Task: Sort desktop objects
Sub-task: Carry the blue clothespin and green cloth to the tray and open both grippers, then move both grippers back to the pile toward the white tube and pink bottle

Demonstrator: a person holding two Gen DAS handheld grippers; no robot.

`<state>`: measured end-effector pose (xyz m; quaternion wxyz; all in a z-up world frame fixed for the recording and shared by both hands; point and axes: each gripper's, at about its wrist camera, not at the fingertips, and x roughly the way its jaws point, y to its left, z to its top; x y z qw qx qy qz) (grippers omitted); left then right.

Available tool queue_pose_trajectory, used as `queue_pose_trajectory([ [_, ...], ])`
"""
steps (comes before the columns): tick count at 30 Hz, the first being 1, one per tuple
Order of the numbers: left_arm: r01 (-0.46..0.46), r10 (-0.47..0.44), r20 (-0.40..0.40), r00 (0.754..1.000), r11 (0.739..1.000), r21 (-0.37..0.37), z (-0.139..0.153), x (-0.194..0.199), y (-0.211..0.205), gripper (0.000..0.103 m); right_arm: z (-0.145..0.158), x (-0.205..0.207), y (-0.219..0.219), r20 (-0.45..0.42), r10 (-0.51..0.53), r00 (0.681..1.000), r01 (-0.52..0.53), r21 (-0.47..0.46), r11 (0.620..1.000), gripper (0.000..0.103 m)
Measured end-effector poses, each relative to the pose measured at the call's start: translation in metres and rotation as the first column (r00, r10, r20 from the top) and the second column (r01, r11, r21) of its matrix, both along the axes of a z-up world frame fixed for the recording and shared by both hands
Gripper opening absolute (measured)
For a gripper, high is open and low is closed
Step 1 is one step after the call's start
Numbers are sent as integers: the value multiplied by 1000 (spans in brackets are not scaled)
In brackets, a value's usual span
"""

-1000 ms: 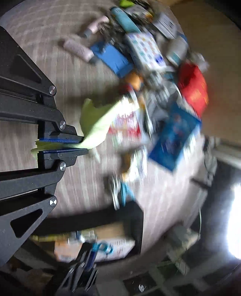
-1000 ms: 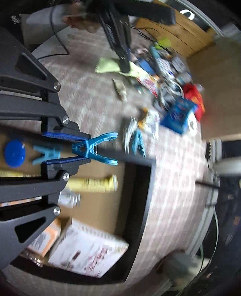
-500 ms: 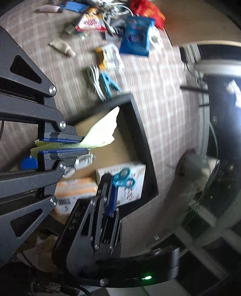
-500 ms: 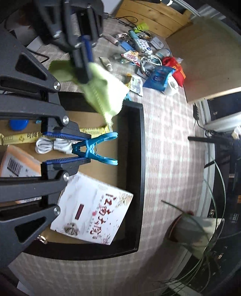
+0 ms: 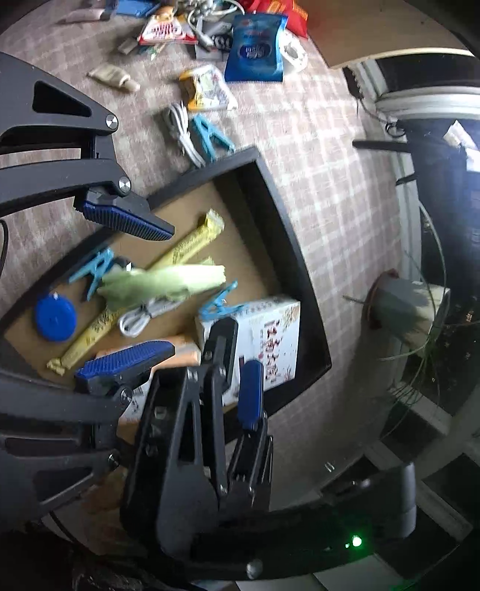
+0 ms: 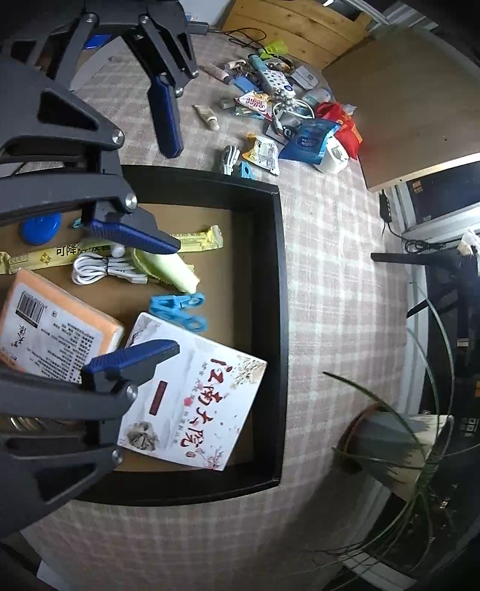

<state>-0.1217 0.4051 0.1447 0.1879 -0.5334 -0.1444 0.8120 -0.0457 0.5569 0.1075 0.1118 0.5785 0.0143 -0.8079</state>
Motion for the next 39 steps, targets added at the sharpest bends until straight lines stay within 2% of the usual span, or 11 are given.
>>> queue_pose_trajectory([
  [7,-58,58,-5,998,997,-57,-8,8,-39,53,2,0,-20,-8,-8,1000,8,-30,1000,48],
  [15,-139,144,22,989,979,-146,-37,29,-118,53,2,4,-74,14,11,1000,-9,-93,996,47],
  [19,-188,199,43,979,964,-191,-56,44,-169,53,-9,6,-110,46,11,999,-6,-108,994,47],
  [26,-240,264,87,961,947,-214,-90,67,-246,53,-36,7,-169,120,-18,993,36,-143,989,47],
  [31,-236,264,107,959,945,-225,-109,77,-281,52,-59,-1,-202,184,-66,981,97,-165,981,47],
  [35,-218,248,116,962,950,-222,-118,80,-293,52,-74,-6,-215,238,-107,965,154,-188,970,45],
  [39,-198,228,124,966,956,-218,-126,81,-300,52,-81,-9,-228,243,-142,960,186,-169,968,39],
])
